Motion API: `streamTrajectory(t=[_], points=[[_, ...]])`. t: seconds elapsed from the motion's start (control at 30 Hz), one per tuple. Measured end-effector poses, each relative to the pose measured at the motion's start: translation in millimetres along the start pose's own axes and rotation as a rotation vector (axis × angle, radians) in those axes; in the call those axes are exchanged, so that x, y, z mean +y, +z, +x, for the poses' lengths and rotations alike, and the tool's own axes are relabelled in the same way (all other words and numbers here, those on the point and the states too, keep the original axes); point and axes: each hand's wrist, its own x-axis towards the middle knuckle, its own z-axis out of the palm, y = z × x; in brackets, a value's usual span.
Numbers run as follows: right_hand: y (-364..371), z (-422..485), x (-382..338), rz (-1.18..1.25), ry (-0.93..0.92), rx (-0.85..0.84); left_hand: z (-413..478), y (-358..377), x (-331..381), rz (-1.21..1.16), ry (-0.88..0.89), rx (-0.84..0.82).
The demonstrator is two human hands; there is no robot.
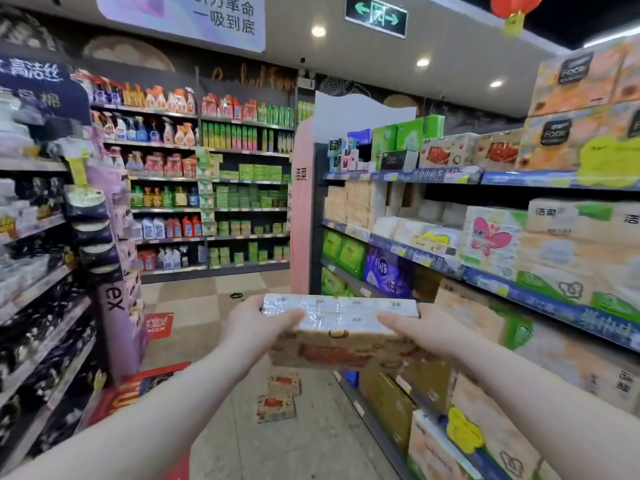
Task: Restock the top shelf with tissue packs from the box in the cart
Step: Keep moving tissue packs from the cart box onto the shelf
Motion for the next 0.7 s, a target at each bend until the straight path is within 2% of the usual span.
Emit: streamTrajectory(t=[0.3,0.47,0.7], points=[[-49,160,-18,-0.074,-0.022,0.098,155,60,44,-0.004,0.111,0.023],[-58,229,-31,-0.109,-0.005,0.142,235,77,42,0.014,0.132,0.011],[-77,314,-55,-0.210,0.111,0.349,371,112,56,0.006,0.243,-0.102]])
